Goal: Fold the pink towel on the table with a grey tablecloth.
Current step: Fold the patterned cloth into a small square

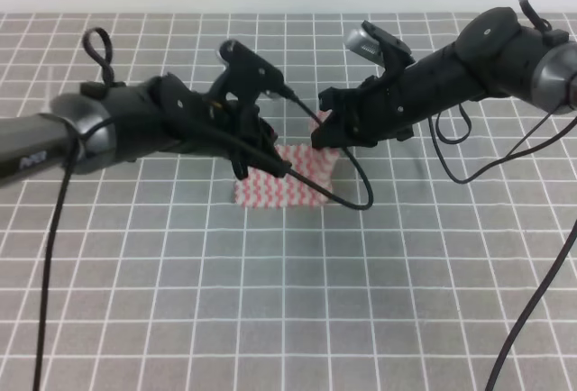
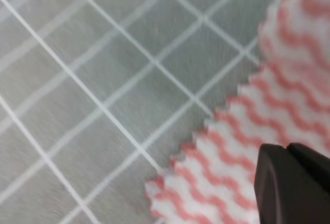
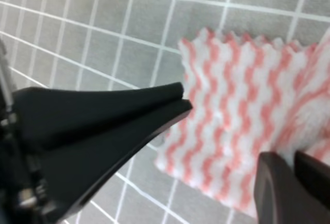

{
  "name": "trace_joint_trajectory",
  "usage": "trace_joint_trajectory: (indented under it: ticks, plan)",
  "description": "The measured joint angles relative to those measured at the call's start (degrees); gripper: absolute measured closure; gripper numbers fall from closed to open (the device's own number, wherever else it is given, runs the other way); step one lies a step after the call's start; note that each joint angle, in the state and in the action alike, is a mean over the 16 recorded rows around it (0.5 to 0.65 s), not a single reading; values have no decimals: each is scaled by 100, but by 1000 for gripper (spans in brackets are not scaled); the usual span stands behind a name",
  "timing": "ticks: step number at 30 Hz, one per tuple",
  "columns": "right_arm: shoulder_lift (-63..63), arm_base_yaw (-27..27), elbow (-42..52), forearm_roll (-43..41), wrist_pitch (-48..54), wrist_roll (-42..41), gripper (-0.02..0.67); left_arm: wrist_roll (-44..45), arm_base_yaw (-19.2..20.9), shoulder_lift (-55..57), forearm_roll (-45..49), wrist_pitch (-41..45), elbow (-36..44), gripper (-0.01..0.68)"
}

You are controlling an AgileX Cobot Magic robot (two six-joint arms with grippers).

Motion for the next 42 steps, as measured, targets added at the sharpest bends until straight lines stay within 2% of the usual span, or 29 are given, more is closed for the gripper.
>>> trace_joint_trajectory:
  ticks: [17,42]
  plan:
    - [120,304,-139,292,-183,-192,658,-57,280,-849,-271,-10,0,675]
    - [596,699,-447,265,-279,-199,659,-58,384,-939,-264,30,0,675]
